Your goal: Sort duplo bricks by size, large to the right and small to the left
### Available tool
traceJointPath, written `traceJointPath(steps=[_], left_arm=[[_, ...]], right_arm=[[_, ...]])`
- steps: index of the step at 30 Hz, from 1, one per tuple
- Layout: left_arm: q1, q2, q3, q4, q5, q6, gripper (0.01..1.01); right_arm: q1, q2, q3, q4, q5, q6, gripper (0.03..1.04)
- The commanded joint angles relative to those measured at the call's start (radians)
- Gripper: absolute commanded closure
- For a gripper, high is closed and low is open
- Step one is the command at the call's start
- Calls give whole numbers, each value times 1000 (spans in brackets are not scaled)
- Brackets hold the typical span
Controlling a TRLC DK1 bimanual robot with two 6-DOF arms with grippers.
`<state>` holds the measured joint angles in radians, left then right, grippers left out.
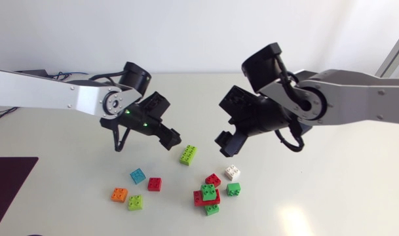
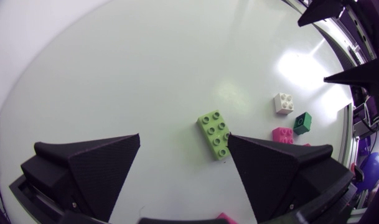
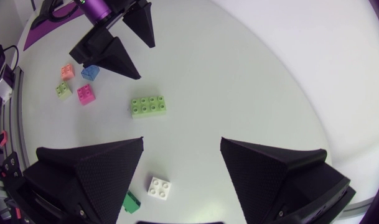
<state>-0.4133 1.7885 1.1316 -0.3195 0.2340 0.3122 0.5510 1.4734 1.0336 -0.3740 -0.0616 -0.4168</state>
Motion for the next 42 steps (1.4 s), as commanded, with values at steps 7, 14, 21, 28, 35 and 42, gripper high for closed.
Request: traceJointPath(steps=[7, 14, 21, 28, 35, 42], left_arm=[[-114, 157, 123, -76, -53, -150, 61], [-144, 227, 157, -99, -105, -206, 93], [-157, 258, 183, -147, -134, -229, 221], [-191, 261, 214, -174, -134, -246, 731], [-213, 267, 234, -239, -136, -251, 782], [-213, 256, 234, -254, -142, -249, 743]], right_arm=[[-106, -145, -165, 55, -6, 19, 169], [-148, -211, -219, 57, -29, 6, 169], [-174, -262, -247, 55, -52, 1, 169], [-186, -306, -285, 55, -64, 0, 169], [-218, -360, -319, 49, -78, -11, 169], [-229, -375, -348, 49, -90, -23, 169]])
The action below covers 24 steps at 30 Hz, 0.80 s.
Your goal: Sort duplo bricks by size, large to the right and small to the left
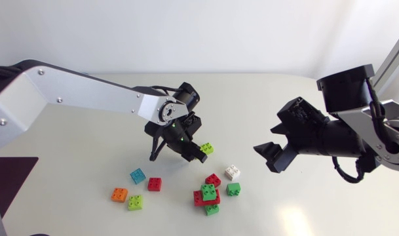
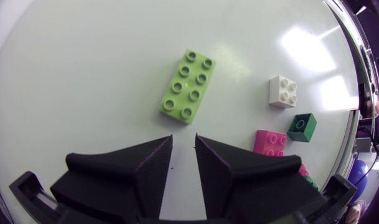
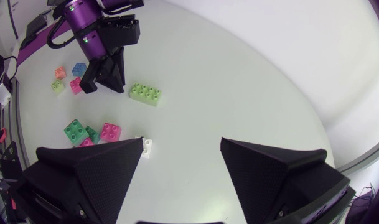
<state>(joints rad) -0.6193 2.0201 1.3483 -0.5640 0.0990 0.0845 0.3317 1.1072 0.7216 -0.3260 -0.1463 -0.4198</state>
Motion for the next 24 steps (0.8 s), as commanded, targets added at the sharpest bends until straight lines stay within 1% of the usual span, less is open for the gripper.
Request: traceJointPath(steps=[1, 3, 4, 5, 6, 7, 11, 16, 19, 24], left_arm=[[-7, 22, 17, -11, -8, -22, 630], [-8, 11, 17, -16, -8, -22, 298], [-11, 3, 14, -16, -12, -20, 210], [-14, -3, 12, -16, -15, -17, 161], [-16, -11, 12, -10, -15, -11, 136], [-17, -15, 12, 3, -16, -6, 123], [-22, -24, 20, 69, -15, 69, 69], [-23, -8, 43, 107, -1, 167, 70], [-17, 6, 55, 108, 21, 235, 74], [1, 38, 89, 99, 77, 296, 107]], right_arm=[[-10, -9, -37, 1, -9, -22, 169], [-11, -10, -39, 1, -13, -24, 169], [-11, -10, -40, 2, -15, -25, 169], [-11, -9, -42, 4, -15, -25, 169], [-11, -7, -45, 7, -15, -28, 169], [-13, -6, -45, 7, -15, -30, 169], [-14, -6, -44, 7, -16, -33, 169], [-22, -3, -51, 5, -19, -39, 169], [-22, -3, -53, 4, -19, -40, 169], [-22, -4, -53, -1, -19, -40, 169]])
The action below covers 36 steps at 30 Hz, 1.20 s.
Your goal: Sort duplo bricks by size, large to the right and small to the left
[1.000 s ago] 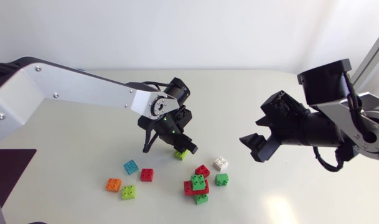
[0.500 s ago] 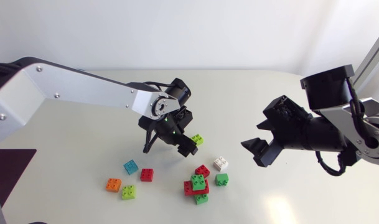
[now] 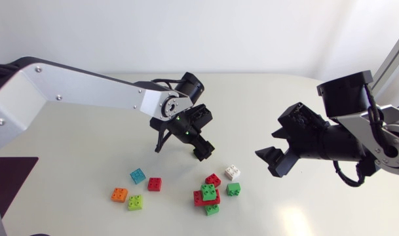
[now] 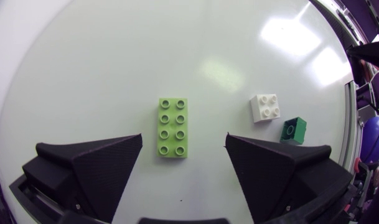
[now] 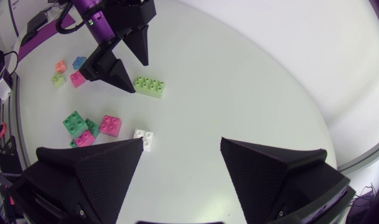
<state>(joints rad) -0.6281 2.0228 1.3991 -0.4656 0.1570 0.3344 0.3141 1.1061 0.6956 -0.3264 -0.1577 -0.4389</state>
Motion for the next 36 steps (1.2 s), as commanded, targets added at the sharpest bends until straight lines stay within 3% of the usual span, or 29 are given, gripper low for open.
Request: traceJointPath(steps=[1, 11, 18, 26, 32, 36], left_arm=[[13, 51, 60, -28, 27, 52, 121], [18, 159, 230, -237, 42, 117, 166], [16, 215, 298, -314, 42, 124, 180], [10, 248, 345, -373, 36, 120, 300], [8, 289, 383, -384, 15, 103, 721], [2, 300, 376, -384, 6, 100, 730]], right_arm=[[-3, -3, -25, -2, -9, -21, 169], [-3, -6, -28, -11, -8, -20, 169], [-3, -5, -18, -17, -8, -20, 169], [-4, -11, -19, -25, -8, -26, 169], [-6, -20, -24, -30, -9, -29, 169], [-21, -26, -36, -28, -19, -35, 169]])
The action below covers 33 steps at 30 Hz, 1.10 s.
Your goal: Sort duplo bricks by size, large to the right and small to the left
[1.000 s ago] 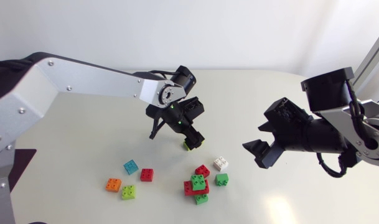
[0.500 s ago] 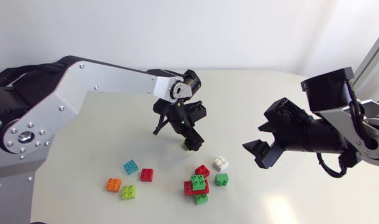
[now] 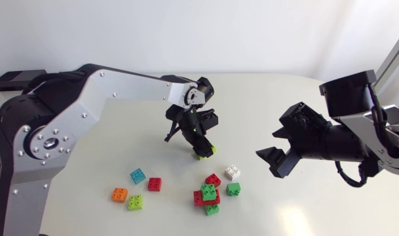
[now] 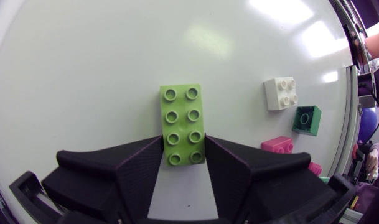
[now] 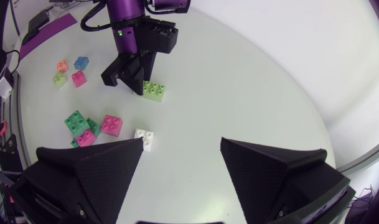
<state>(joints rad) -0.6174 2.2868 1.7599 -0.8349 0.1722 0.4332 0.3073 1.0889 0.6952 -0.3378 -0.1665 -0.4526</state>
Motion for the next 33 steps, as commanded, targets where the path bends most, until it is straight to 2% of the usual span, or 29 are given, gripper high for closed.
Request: traceJointPath(steps=[1, 7, 11, 15, 23, 27, 33], left_arm=[[-10, 36, 10, -15, -10, 1, 730], [-12, -10, -51, -9, -14, 2, 744], [-5, -127, -151, 26, -14, 9, 744], [-12, -234, -192, 23, -13, 7, 743], [-203, -432, -316, 57, 7, -27, 739], [-305, -448, -350, 82, 33, -47, 736], [-424, -391, -352, 97, 35, -65, 736]], right_arm=[[-19, -11, -37, -18, -13, -21, 169], [-27, -15, -42, -18, -24, -26, 169], [-27, -21, -48, -13, -24, -24, 169], [-27, -40, -49, -17, -24, -21, 169], [-94, -152, -79, -61, -39, -18, 169], [-154, -222, -114, -90, -53, -31, 169], [-306, -327, -149, -153, -117, -70, 169]])
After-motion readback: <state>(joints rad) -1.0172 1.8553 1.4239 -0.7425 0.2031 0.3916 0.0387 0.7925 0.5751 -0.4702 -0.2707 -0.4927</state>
